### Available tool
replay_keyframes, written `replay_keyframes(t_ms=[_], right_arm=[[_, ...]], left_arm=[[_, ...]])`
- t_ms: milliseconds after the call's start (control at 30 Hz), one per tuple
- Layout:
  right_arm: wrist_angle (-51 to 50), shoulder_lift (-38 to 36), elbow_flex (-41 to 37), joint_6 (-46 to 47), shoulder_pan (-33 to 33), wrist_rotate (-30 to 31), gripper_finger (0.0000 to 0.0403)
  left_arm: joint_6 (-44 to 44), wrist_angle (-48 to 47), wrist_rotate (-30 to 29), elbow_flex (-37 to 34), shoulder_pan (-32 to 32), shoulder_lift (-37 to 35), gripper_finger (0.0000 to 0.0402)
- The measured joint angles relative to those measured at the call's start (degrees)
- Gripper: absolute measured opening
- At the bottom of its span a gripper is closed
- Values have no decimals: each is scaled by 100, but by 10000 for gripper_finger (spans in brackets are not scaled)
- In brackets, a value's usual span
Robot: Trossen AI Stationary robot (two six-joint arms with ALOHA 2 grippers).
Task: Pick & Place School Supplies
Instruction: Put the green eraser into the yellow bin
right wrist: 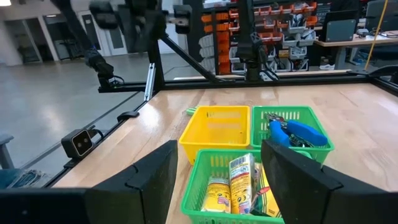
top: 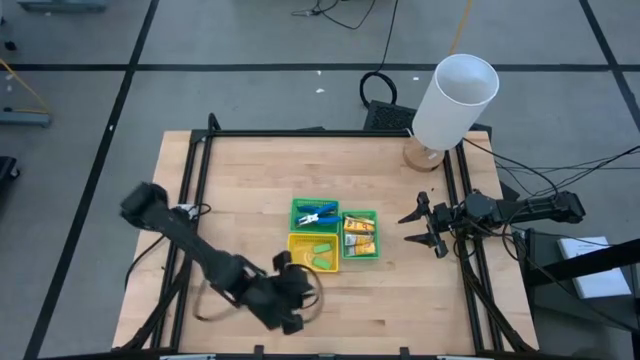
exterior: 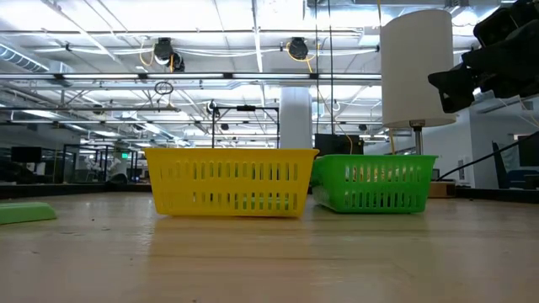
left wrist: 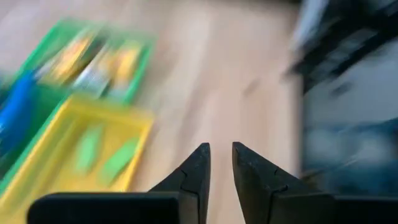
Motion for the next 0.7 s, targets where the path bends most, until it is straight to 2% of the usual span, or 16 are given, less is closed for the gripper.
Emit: replay_keyframes(t_ms=[133, 200, 267, 367, 500, 600, 700], right_arm=[[4, 1, 0, 0, 0, 0, 226], [10, 1, -2, 0, 0, -1, 226], [1, 2, -1, 0, 0, 0, 226], [2, 3, 0, 0, 0, 0, 226], [2, 3, 0, 0, 0, 1, 226], [2, 3, -2, 0, 0, 1, 226], [2, 3, 0, 0, 0, 1, 226]], left_arm=[[-1561, -3183, 221, 1526, 22, 1000, 79], [-2473, -4252, 539, 1788, 11, 1414, 95], [-3134, -4848, 902, 1762, -1, 1673, 119], [-3648, -5179, 1205, 1490, -84, 1841, 163], [-4174, -4999, 1362, 827, -212, 1824, 216], [-4537, -4650, 1578, 244, -286, 1588, 236], [-4876, -4127, 1819, -407, -284, 1339, 240]])
